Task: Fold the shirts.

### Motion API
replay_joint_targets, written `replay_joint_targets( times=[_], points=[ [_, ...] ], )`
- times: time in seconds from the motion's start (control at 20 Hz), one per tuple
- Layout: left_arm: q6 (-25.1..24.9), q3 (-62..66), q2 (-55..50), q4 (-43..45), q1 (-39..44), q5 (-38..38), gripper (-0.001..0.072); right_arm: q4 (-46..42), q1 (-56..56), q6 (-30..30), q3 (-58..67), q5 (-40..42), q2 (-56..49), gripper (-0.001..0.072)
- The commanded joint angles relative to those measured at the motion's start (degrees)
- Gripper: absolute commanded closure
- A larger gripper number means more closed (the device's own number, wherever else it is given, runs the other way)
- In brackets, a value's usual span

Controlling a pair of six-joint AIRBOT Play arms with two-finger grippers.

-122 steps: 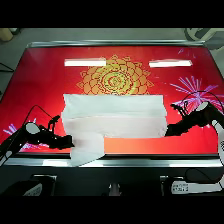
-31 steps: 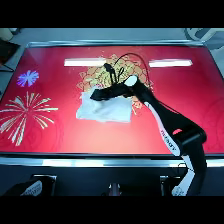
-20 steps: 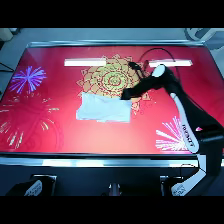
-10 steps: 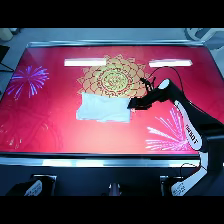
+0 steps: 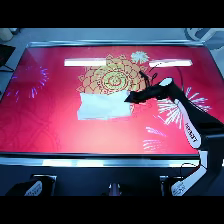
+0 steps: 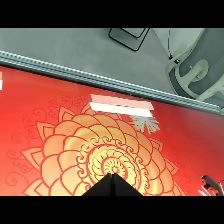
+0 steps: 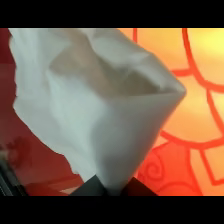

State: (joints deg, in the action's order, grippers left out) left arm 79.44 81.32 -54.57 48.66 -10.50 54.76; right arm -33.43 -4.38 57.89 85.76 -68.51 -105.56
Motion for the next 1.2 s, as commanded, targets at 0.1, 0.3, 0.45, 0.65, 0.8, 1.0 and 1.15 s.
replay_joint_targets(
  times=[0.1, 0.3, 0.45, 0.65, 0.8, 1.0, 1.15],
  points=[
    [0.0, 0.0, 0.0, 0.0, 0.2, -0.2, 0.0682, 0.5, 14.6, -2.1, 9.5, -5.0, 3.8, 0.0691],
    [0.0, 0.0, 0.0, 0.0, 0.2, -0.2, 0.0682, -2.9, 31.6, 0.0, 10.8, -10.0, 5.7, 0.0690],
    [0.0, 0.0, 0.0, 0.0, 0.2, -0.1, 0.0682, -7.1, 43.7, 0.0, 10.8, -16.9, 5.9, 0.0690],
    [0.0, 0.0, 0.0, 0.0, 0.2, -0.1, 0.0682, -19.0, 55.7, 0.2, 10.6, -21.5, 6.4, 0.0690],
    [0.1, 0.0, 0.0, 0.0, 0.2, -0.1, 0.0682, -34.1, 59.6, 3.0, 10.0, -22.6, 7.6, 0.0690],
    [0.0, 0.0, 0.0, 0.0, 0.6, -0.1, 0.0682, -42.1, 63.4, 4.7, 9.3, -21.1, 9.3, 0.0690],
    [0.0, 0.0, 0.0, 0.0, 1.4, -0.1, 0.0682, -48.6, 64.3, 6.0, 4.3, -22.3, 9.6, 0.0689]
  ],
)
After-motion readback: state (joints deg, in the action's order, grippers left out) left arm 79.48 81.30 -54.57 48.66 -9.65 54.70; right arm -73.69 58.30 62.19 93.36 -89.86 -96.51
